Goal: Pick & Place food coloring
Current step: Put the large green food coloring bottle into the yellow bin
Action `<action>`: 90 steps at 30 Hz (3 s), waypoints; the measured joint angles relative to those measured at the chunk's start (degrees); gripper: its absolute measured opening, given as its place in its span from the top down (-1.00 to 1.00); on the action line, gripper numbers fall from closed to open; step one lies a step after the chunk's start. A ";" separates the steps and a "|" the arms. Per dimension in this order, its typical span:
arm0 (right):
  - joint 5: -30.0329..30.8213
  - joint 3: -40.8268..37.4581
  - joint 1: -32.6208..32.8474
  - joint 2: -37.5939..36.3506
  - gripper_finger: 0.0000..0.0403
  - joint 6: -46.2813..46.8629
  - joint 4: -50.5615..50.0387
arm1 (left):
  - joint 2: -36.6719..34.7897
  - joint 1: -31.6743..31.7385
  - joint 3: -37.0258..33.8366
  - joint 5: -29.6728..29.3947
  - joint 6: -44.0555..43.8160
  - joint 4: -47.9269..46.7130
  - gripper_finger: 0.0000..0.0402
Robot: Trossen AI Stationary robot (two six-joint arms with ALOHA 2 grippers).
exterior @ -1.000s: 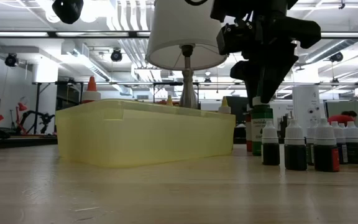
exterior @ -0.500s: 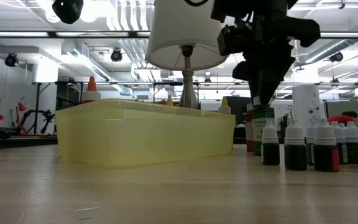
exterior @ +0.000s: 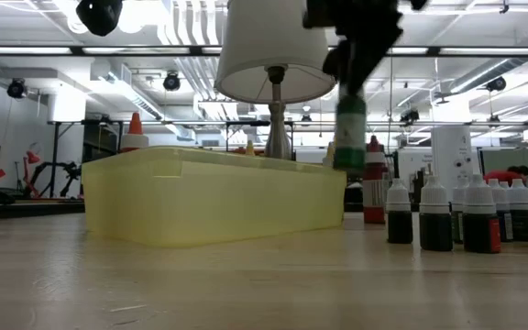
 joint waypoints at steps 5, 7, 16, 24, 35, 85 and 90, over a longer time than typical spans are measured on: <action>0.10 5.23 -0.58 0.12 0.47 2.24 0.07 | -0.31 -0.02 0.00 0.00 0.00 -0.02 1.00; 0.12 7.10 -0.90 0.55 0.47 2.98 -0.05 | -0.42 -0.01 0.00 0.00 0.00 -0.02 1.00; 0.12 17.35 -1.40 7.20 0.46 2.21 -4.95 | -0.42 0.00 0.00 0.00 0.20 0.07 1.00; 0.14 32.38 -3.44 18.99 0.46 -1.22 -13.19 | -0.50 -0.01 0.00 0.00 0.50 0.40 1.00; -1.43 43.52 -7.47 26.99 0.46 -2.30 -16.55 | -3.55 -0.02 0.00 0.05 0.58 -6.55 1.00; -2.31 44.49 -11.35 33.88 0.46 3.74 -9.31 | -12.55 -0.02 0.00 0.44 -2.47 -18.32 1.00; -2.26 43.35 -11.61 33.85 0.46 3.27 -9.31 | -12.54 -0.01 0.00 0.44 -2.48 -18.32 1.00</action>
